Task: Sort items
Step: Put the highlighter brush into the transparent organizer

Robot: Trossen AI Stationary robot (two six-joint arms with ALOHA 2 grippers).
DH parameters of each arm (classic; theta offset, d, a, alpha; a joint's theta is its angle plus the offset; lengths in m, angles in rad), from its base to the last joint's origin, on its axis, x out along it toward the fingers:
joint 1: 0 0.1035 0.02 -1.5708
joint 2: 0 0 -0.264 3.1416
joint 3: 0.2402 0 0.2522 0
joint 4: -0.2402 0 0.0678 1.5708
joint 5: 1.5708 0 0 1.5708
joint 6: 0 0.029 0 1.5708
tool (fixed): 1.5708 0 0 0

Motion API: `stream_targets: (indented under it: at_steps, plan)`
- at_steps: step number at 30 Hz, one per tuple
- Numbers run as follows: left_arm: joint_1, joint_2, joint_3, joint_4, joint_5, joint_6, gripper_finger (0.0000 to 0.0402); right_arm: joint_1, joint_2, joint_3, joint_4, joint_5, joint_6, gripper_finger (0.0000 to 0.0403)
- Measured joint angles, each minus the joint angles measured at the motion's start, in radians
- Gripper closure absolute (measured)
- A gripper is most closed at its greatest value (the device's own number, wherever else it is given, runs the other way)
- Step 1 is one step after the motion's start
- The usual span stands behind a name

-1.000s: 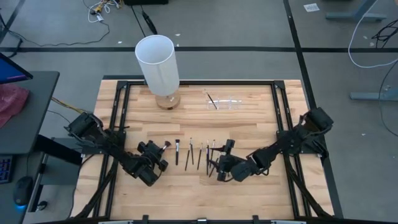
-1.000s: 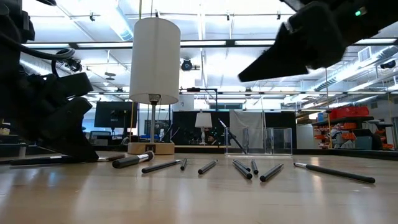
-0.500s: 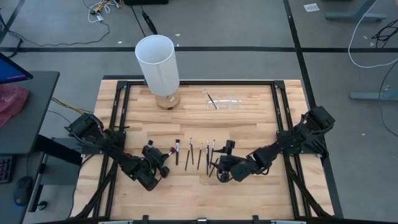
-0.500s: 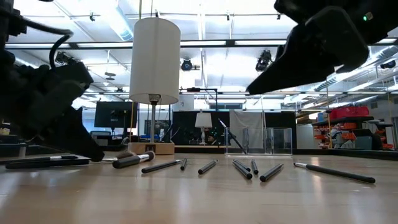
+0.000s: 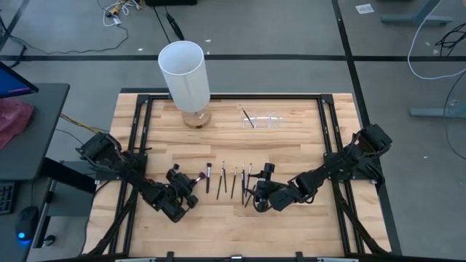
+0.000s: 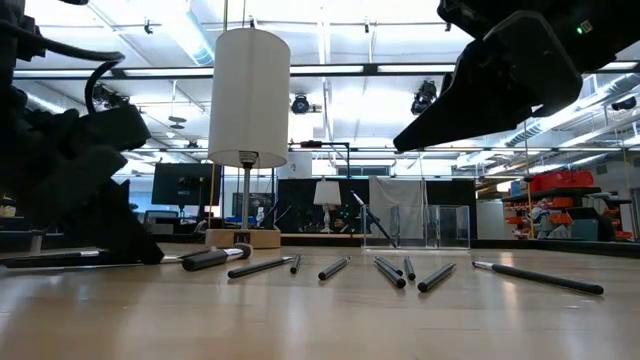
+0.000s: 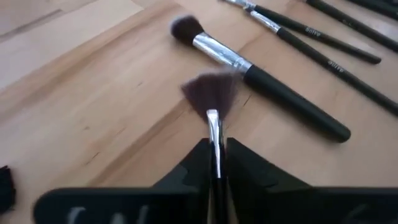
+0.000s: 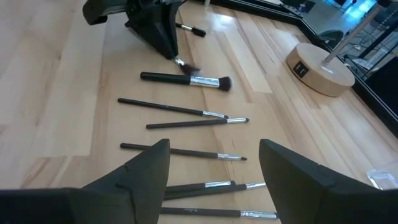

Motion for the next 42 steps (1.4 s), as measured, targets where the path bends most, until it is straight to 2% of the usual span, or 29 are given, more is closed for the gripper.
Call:
stream_targets:
  at_steps: [7, 12, 18, 21, 27, 34, 42]
  plan:
    - [-0.02, -0.001, 0.001, -0.041, 0.012, -0.01, 0.0251, 0.0, 0.0, 0.0, 0.0, 0.0, 0.0, 0.0152]
    - [-0.097, -0.001, 0.0, -0.067, 0.012, -0.021, 0.0226, 0.0, 0.0, 0.0, 0.0, 0.0, 0.001, 0.0152]
    - [-0.18, -0.001, 0.0, -0.124, 0.0, -0.037, 0.0228, 0.0, 0.0, 0.0, 0.005, 0.0, 0.002, 0.0152]
    - [-0.184, -0.002, -0.039, -0.066, -0.027, -0.041, 0.0234, 0.0, 0.0, 0.0, 0.009, 0.0, 0.0, 0.0152]
    - [-0.177, -0.005, -0.151, 0.115, -0.078, -0.023, 0.0256, 0.0, 0.0, 0.0, 0.01, 0.0, 0.0, 0.0152]
    - [-0.132, -0.005, -0.159, 0.131, -0.077, 0.036, 0.0288, 0.0, 0.0, 0.0, 0.012, 0.0, 0.0, 0.0152]
    - [-0.084, -0.005, -0.158, 0.136, -0.057, 0.061, 0.0276, 0.0, 0.0, 0.0, 0.013, 0.0, 0.0, 0.0152]
